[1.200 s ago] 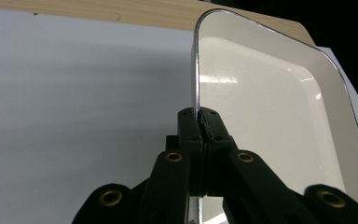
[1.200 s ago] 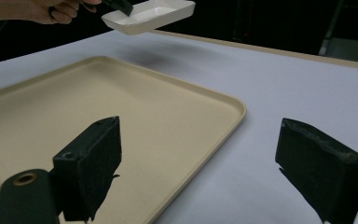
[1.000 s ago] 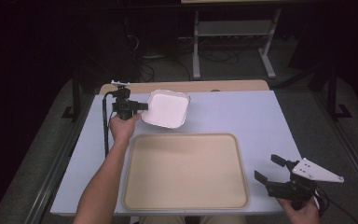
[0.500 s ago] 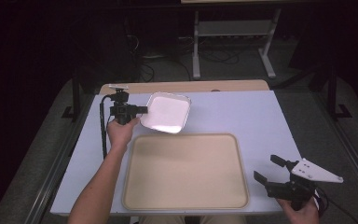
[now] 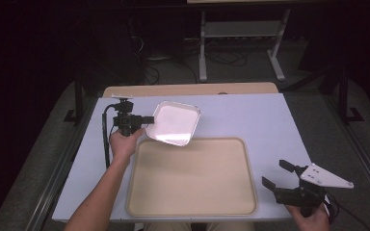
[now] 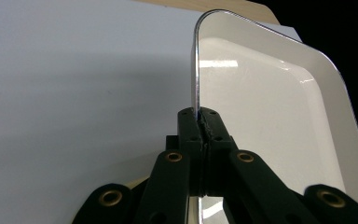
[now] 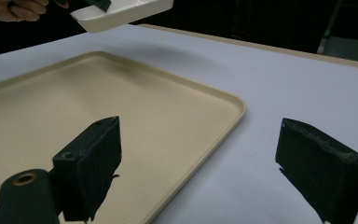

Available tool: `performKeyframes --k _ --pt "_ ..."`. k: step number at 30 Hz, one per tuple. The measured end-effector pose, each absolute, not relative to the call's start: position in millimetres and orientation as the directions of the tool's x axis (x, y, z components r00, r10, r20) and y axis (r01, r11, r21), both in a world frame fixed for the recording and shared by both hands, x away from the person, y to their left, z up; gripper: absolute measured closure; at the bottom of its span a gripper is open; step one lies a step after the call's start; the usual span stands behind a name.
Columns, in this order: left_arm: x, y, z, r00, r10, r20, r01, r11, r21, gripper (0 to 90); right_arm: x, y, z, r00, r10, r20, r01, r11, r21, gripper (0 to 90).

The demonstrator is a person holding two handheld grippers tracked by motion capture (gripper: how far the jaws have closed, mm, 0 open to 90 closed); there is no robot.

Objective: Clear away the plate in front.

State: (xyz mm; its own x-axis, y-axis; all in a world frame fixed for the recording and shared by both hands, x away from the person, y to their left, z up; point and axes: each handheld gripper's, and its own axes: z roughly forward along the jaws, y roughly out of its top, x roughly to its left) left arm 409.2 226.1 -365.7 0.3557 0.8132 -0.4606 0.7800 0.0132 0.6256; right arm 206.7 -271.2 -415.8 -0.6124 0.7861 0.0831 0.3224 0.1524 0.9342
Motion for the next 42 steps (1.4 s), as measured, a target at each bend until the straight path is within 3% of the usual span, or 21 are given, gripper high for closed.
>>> performKeyframes --k 8,42 --pt "395 228 -367 0.343 0.833 -0.433 0.777 0.007 0.630 88.6 207 -271 -416 -0.613 0.786 0.080 0.323 0.157 0.934 13.1" --pt "342 232 -388 0.294 0.803 -0.519 0.779 0.113 0.617 88.6 207 -270 -416 -0.614 0.786 0.076 0.325 0.164 0.931 13.0"
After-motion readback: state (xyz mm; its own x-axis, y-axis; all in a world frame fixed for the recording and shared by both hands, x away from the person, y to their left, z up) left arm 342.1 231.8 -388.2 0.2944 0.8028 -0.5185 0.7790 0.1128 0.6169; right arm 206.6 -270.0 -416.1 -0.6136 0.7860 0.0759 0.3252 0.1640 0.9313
